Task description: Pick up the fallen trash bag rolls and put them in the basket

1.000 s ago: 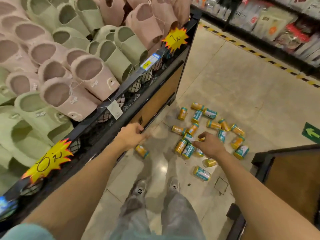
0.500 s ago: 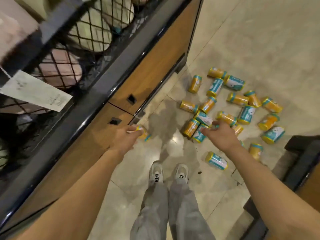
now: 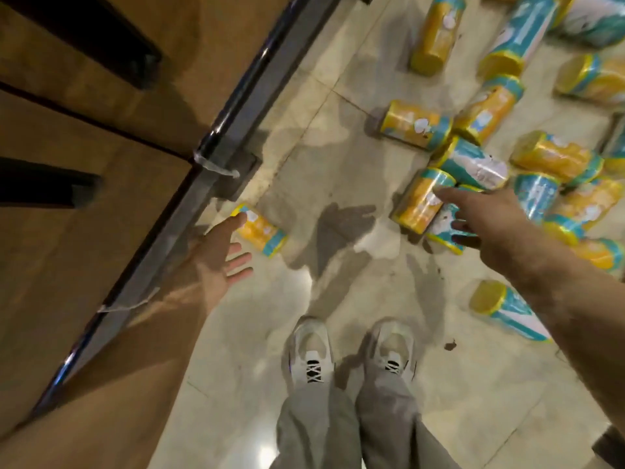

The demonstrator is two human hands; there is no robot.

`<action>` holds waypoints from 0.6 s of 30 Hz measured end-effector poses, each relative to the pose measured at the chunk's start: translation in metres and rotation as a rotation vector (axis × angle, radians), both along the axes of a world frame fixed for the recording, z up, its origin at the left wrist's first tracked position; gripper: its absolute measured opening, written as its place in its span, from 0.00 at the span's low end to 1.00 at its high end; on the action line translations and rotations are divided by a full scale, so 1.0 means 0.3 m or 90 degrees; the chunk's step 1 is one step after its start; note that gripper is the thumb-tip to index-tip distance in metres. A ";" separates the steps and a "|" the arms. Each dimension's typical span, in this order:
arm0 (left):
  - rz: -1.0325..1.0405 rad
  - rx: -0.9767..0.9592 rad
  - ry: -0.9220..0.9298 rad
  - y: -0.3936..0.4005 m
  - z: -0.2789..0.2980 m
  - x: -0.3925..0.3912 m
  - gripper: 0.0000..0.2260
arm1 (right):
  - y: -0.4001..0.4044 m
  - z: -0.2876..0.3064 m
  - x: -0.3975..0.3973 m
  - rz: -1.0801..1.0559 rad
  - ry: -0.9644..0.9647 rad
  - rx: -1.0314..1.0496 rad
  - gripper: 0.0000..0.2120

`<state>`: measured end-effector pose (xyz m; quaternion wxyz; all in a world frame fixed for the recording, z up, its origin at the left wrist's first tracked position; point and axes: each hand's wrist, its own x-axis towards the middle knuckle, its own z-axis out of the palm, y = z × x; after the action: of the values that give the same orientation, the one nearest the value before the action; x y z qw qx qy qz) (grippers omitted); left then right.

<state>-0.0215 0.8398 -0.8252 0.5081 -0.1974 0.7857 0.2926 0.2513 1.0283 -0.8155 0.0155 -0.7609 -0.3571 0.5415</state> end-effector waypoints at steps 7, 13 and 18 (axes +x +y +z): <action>0.052 -0.038 0.036 -0.006 -0.358 -0.041 0.31 | 0.075 -0.331 -0.017 -0.018 -0.043 0.018 0.20; 0.059 -0.054 0.065 0.008 -0.544 -0.049 0.31 | 0.098 -0.479 -0.052 -0.017 -0.077 0.010 0.24; 0.067 0.002 0.170 0.047 -0.628 -0.045 0.32 | 0.118 -0.662 -0.028 0.040 -0.164 0.063 0.51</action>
<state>-0.0350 0.8538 -1.0137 0.3836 -0.1966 0.8343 0.3438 0.2428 1.0636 -1.0139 -0.0097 -0.8108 -0.4059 0.4216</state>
